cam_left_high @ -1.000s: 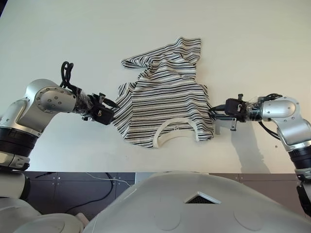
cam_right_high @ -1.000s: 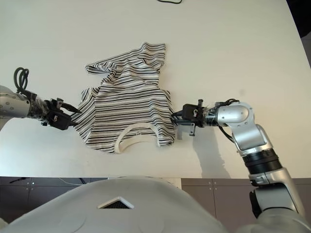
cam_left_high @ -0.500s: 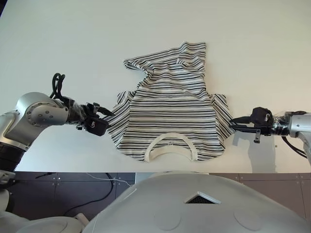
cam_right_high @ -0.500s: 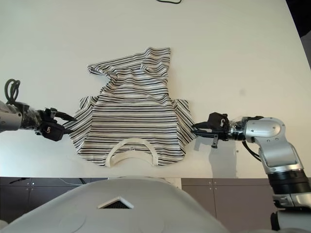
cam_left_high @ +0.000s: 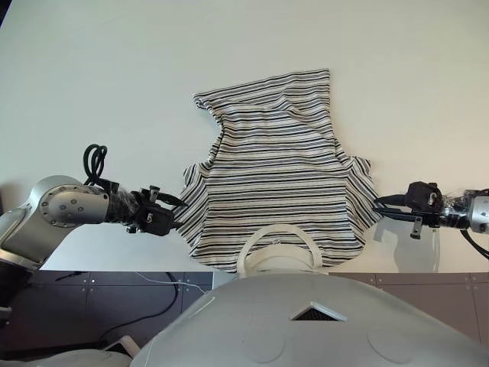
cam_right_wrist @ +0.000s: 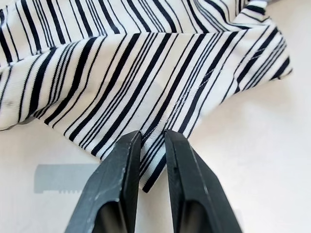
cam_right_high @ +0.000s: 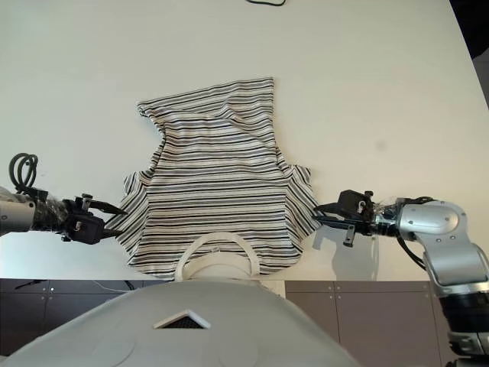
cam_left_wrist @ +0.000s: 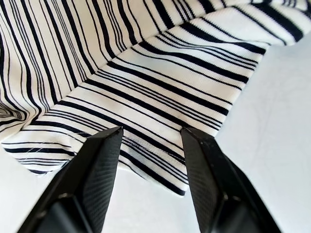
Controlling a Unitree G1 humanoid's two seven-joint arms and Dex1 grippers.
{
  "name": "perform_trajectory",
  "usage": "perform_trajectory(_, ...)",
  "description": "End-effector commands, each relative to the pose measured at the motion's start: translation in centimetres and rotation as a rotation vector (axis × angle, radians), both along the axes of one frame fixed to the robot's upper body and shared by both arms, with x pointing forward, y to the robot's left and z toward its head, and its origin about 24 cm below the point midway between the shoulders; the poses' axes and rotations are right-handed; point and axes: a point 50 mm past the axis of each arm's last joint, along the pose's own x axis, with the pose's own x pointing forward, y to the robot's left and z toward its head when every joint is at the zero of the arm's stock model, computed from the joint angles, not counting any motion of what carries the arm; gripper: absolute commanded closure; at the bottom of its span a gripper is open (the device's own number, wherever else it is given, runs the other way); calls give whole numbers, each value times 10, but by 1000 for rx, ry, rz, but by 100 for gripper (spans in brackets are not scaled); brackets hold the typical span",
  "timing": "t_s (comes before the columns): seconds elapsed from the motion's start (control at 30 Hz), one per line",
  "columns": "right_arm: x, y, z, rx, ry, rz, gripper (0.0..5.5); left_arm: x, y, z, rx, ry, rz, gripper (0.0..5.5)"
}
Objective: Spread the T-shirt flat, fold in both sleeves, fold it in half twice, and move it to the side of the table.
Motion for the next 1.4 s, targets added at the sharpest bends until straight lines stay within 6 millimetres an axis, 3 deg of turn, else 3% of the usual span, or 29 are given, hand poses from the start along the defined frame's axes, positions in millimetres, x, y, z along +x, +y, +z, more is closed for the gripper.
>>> perform_trajectory(0.03, -2, -10, 1, -72, 28, -30, 464, -35, 17, -24, 120, 247, 41, 324)
perform_trajectory(0.17, 27, 2, 28, 29, -114, -50, 464, -9, 3, -3, -40, 212, 145, 324)
perform_trajectory(0.3, 61, 15, 71, 174, -252, -55, 464, 19, -20, 46, -303, 259, 219, 324)
perform_trajectory(0.4, 88, 25, 84, 203, -337, -53, 464, 38, -21, 69, -378, 251, 246, 324)
perform_trajectory(0.5, 134, 41, 85, 206, -458, -108, 464, 79, -34, 85, -490, 104, 278, 324)
perform_trajectory(0.57, 159, 58, 75, 194, -486, -112, 464, 133, -61, 82, -572, -176, 397, 324)
perform_trajectory(0.6, 171, 70, 66, 179, -505, -109, 464, 158, -76, 70, -566, -302, 459, 324)
perform_trajectory(0.67, 189, 88, 54, 169, -519, -113, 464, 180, -99, 46, -475, -468, 473, 324)
perform_trajectory(0.77, 197, 107, 32, 149, -467, -72, 464, 180, -114, 3, -315, -557, 354, 324)
perform_trajectory(0.87, 197, 119, 12, 123, -417, -14, 464, 174, -110, -24, -153, -587, 201, 324)
perform_trajectory(0.97, 196, 121, -1, 71, -398, 21, 464, 179, -111, -31, -109, -591, 159, 324)
perform_trajectory(1.1, 200, 110, -14, -74, -394, -33, 464, 189, -125, -39, -96, -571, 164, 324)
perform_trajectory(1.23, 209, 98, -15, -198, -458, -136, 464, 194, -134, -42, -88, -550, 154, 324)
perform_trajectory(1.4, 220, 92, -2, -246, -566, -237, 464, 208, -143, -31, -93, -669, 189, 324)
